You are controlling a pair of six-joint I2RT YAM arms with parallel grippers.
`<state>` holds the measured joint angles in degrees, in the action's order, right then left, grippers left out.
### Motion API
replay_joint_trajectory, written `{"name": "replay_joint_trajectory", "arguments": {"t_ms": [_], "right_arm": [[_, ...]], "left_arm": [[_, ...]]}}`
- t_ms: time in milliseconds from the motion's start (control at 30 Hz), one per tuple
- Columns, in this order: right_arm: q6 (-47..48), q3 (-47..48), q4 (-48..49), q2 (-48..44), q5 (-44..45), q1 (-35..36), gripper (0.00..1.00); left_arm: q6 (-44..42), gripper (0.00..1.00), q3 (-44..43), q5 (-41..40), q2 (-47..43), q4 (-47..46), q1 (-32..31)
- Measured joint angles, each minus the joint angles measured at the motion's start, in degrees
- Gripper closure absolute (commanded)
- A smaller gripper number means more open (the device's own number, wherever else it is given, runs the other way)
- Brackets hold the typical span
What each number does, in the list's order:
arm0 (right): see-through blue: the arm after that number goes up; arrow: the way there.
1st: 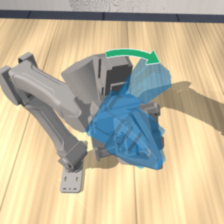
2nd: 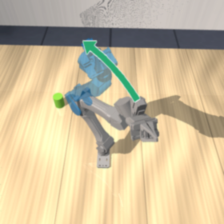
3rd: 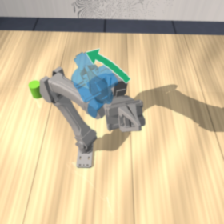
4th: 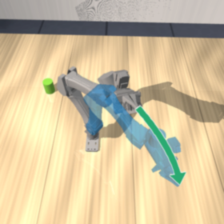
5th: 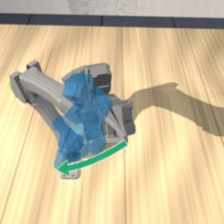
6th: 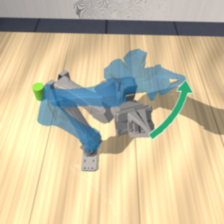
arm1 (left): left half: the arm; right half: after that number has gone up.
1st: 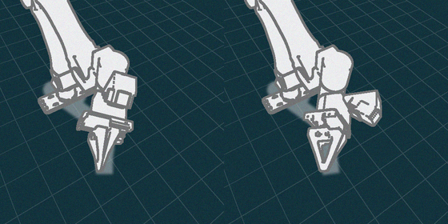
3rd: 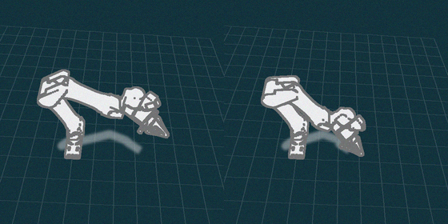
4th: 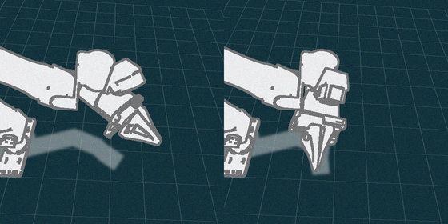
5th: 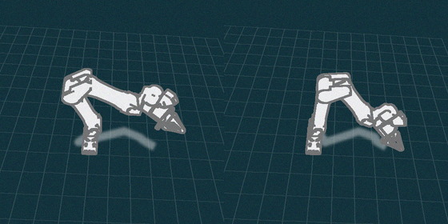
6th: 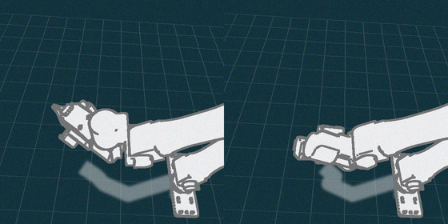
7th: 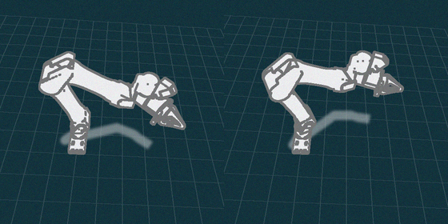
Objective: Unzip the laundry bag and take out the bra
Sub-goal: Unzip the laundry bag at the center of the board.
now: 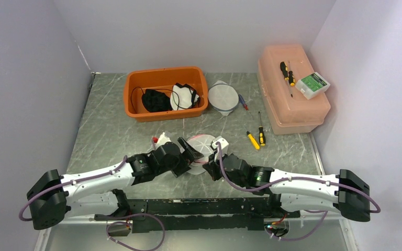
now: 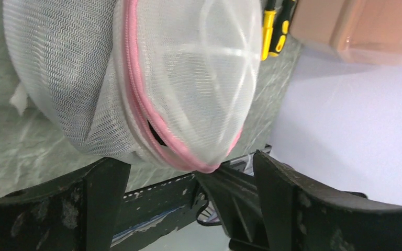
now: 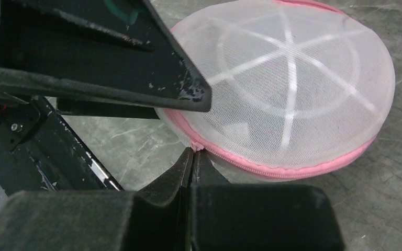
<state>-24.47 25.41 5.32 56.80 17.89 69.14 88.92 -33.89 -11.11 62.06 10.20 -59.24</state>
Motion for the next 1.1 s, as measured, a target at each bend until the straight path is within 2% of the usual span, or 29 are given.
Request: {"name": "replay_joint_trajectory", "arguments": {"t_ms": [167, 233, 433, 567, 900, 1000, 1100], "right_arm": [[0.09, 0.00, 0.02, -0.39, -0.52, 0.00, 1.00], [0.13, 0.00, 0.04, -0.39, -0.63, 0.00, 1.00], [0.48, 0.00, 0.04, -0.39, -0.87, 0.00, 1.00], [0.31, -0.02, -0.39, -0.66, -0.11, 0.00, 1.00], [-3.65, -0.63, -5.88, -4.94, 5.64, -0.83, 1.00], [-5.86, -1.53, -8.59, -6.56, 6.58, -4.00, 1.00], [-7.45, -2.73, -10.05, -8.48, 6.69, -7.43, 1.00]], "left_arm": [[2.05, 0.24, -1.29, -1.29, 2.10, -1.84, 0.00], [2.54, 0.33, -1.46, -1.81, 2.80, -1.84, 0.00], [3.80, 0.73, -1.38, -3.45, 3.04, -1.86, 0.00], [3.74, 0.96, -0.98, -4.04, 2.93, -1.97, 0.02], [3.15, 0.97, 0.70, -3.23, 0.31, -2.69, 1.84], [1.36, 0.97, 1.77, -2.29, -0.76, -3.26, 3.13], [-2.89, 0.97, 2.75, 3.13, -0.28, -6.51, 6.73]]}}
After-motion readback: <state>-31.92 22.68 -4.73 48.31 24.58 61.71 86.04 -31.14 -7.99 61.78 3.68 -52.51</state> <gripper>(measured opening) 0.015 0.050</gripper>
